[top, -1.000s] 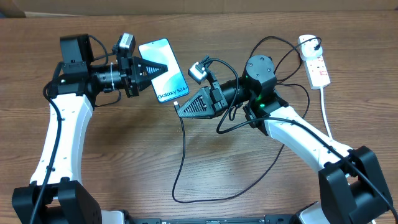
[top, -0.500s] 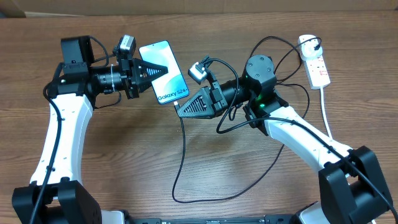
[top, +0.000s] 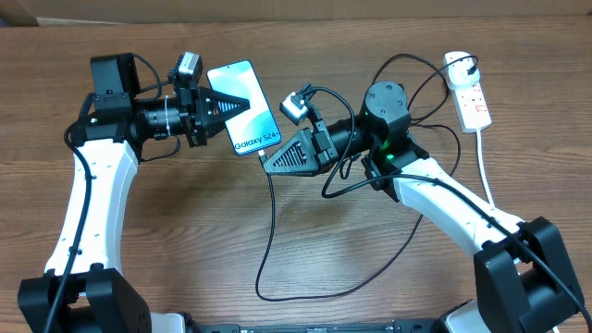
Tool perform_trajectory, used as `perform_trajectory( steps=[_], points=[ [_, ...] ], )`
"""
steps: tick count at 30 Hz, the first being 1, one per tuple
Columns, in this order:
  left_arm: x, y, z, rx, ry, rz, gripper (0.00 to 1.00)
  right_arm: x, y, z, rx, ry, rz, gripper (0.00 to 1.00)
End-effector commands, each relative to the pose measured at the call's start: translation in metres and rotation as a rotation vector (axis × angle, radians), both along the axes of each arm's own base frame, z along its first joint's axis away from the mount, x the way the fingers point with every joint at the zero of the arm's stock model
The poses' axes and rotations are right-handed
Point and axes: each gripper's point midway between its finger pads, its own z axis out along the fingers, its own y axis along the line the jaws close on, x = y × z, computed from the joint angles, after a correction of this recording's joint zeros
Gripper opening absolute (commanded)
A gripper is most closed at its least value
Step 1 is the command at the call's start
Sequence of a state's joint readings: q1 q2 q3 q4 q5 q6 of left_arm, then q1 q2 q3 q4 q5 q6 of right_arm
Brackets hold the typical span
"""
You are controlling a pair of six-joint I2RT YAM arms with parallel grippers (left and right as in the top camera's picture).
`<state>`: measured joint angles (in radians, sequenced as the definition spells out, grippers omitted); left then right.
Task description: Plug charger to phone and switch on socket
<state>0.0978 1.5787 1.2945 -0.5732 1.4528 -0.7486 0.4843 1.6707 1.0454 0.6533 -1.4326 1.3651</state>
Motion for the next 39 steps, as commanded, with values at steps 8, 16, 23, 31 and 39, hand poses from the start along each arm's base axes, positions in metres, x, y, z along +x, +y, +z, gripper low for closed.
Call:
perform_trajectory(
  steps=[8, 16, 23, 31, 39],
  points=[
    [-0.0056, -0.0018, 0.0057, -0.037, -0.035, -0.04, 0.04, 0.0017, -0.0003, 0.0036, 0.008, -0.015, -0.013, 0.04],
    [-0.0056, -0.0018, 0.0056, -0.036, -0.045, -0.041, 0.04, 0.0017, -0.0003, 0.0036, 0.007, -0.011, -0.013, 0.04],
    [-0.0061, -0.0019, 0.0063, -0.039, -0.045, -0.044, 0.04, 0.0018, -0.0003, 0.0036, 0.007, -0.012, -0.013, 0.04],
    [-0.0075, -0.0021, 0.007, -0.047, -0.039, -0.049, 0.04, 0.0017, -0.0003, 0.0036, 0.007, -0.012, -0.013, 0.04],
    [-0.0086, -0.0023, 0.008, -0.052, -0.054, -0.056, 0.04, 0.0017, -0.0003, 0.0036, 0.007, -0.011, -0.013, 0.04]
  ],
)
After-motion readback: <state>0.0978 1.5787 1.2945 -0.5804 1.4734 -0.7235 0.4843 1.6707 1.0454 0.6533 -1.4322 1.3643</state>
